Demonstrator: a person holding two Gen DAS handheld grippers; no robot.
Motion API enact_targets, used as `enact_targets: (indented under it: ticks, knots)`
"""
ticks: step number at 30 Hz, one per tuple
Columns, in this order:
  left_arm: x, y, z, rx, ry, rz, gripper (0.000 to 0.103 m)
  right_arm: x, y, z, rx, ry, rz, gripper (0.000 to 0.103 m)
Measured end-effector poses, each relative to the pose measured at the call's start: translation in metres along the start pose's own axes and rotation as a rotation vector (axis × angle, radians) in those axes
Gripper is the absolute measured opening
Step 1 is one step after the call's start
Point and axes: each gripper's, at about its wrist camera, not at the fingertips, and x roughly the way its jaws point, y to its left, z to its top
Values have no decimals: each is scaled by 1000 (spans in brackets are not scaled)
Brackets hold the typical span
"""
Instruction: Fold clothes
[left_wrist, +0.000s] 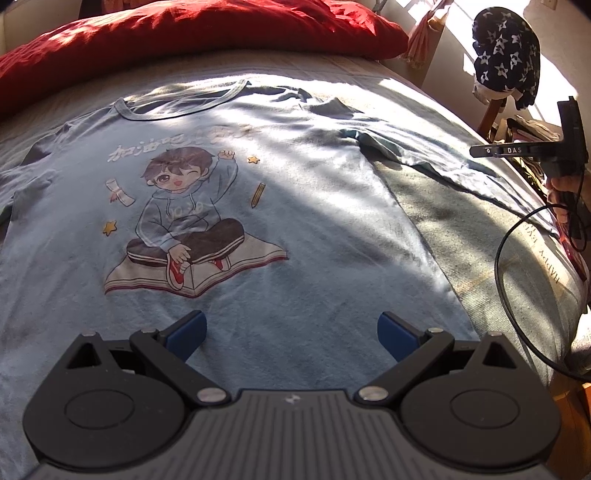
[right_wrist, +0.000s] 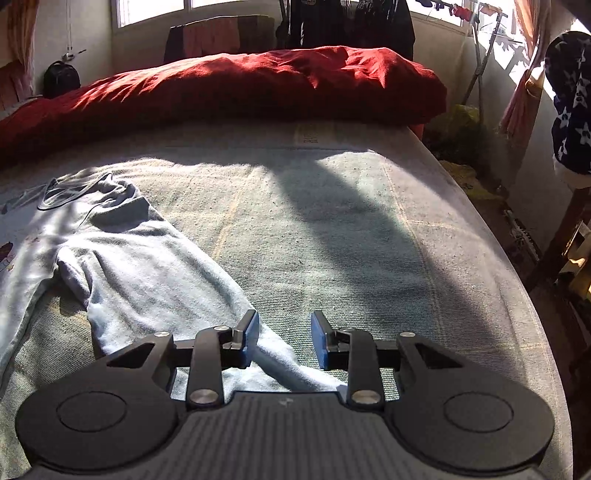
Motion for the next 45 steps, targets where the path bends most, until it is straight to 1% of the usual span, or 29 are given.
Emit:
enact_targets:
  ticks: [3,6,9,10,11,12,13,16,17,20,21,22,23,24,25,26,27,28,29,33,35,38,40,41,44,45]
  knots:
    - [1,1,0,0,0,-3,99,3,-7,-1,-5,27,-7,35]
    - [3,1,0,-3,2,-1,99,11,0,-11,-80,80,-7,34]
    - [4,1,1,-1,3,2,99,14,7,-13,-114,81,-34,34]
    - [4,0,1,1,3,2,99,15,9,-13,-125,81,-43,33]
    - [4,0,1,3,4,3,99,16,11,-14,-136,81,-52,29]
    - [4,0,0,3,5,3,99,17,13,-14,-147,80,-62,13]
    - [4,0,0,3,6,4,99,18,15,-15,-158,80,-71,3]
    - [4,0,1,-1,6,6,99,20,21,-16,-191,80,-99,2]
    - [3,-1,1,-2,6,7,99,22,18,-13,-165,74,-123,3]
    - [0,-1,0,7,1,-9,99,19,9,-4,-89,51,-176,7]
    - [0,0,0,6,0,-9,99,12,8,0,-55,23,-145,11]
    - [0,1,0,3,-1,-8,99,4,11,3,-28,-1,-93,14]
    - [0,2,1,0,0,-3,99,2,16,5,-20,-5,-44,16]
    - [1,2,1,-3,1,1,99,1,22,7,-13,-6,4,23]
    - [2,3,1,-5,2,5,99,5,27,10,3,12,53,31]
    - [3,4,1,-7,2,8,99,10,33,12,19,31,101,35]
    - [3,5,1,-8,7,9,99,18,36,12,35,55,112,44]
    - [3,6,0,-9,12,9,99,26,39,11,51,79,119,47]
    - [4,7,-1,-9,17,9,99,34,41,11,67,103,126,48]
    - [-2,18,-12,-5,32,35,99,29,26,-4,119,92,111,48]
    - [-6,25,-18,-12,37,46,101,13,12,-17,125,103,62,53]
    - [-11,32,-25,-17,36,52,101,-10,-4,-36,128,129,25,54]
    - [-15,31,-27,-24,30,55,101,-25,-9,-41,157,136,-62,64]
    - [-16,30,-27,-27,28,53,101,-33,-11,-41,183,129,-78,65]
    - [-17,24,-27,-28,26,46,101,-47,-5,-31,245,68,11,70]
    - [-17,22,-28,-28,23,42,101,-46,2,-26,250,55,43,73]
